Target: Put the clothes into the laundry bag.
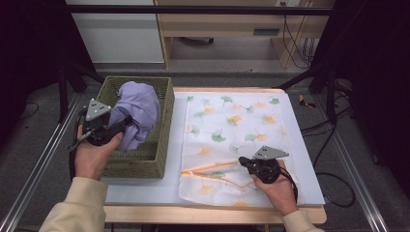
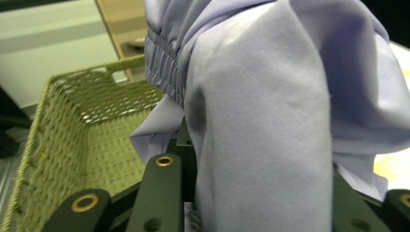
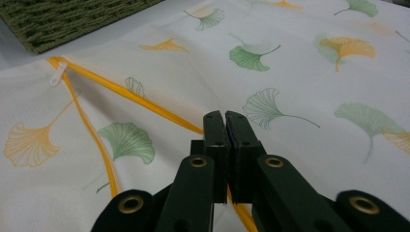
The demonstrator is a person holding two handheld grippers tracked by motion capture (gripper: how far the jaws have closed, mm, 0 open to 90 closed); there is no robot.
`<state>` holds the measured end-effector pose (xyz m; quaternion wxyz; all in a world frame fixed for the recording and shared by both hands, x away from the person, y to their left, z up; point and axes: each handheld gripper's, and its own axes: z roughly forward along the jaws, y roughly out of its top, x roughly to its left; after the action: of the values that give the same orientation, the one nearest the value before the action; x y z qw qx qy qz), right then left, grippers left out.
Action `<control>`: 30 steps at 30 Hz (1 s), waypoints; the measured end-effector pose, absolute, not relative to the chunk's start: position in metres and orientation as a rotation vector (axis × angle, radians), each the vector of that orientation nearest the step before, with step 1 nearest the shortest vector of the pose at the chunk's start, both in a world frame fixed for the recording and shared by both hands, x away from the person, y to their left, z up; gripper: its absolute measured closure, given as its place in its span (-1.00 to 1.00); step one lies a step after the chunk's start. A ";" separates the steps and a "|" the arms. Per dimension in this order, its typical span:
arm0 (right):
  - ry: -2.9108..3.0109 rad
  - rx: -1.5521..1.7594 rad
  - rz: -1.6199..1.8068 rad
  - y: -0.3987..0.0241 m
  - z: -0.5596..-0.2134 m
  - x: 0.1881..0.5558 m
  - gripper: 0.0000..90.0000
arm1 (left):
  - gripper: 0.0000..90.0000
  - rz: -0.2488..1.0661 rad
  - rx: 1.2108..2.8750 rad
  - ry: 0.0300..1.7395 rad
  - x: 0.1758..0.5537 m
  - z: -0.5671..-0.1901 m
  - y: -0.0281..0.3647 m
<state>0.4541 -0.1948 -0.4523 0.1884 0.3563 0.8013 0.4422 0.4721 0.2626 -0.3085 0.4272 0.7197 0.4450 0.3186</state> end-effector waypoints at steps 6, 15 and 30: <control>2.259 1.031 1.279 -0.196 -0.453 0.455 0.97 | 0.48 0.779 1.773 1.029 0.452 -0.305 0.249; 2.264 1.035 1.304 -0.198 -0.450 0.456 0.97 | 0.48 0.736 1.765 0.909 0.431 -0.301 0.218; 2.330 1.054 1.276 -0.200 -0.433 0.468 0.98 | 0.48 0.541 1.800 0.704 0.416 -0.322 0.146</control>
<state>0.4685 -0.2002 -0.4334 0.1417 0.3650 0.8071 0.4420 0.4155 0.1457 -0.3224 0.5374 0.7563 0.2959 0.2273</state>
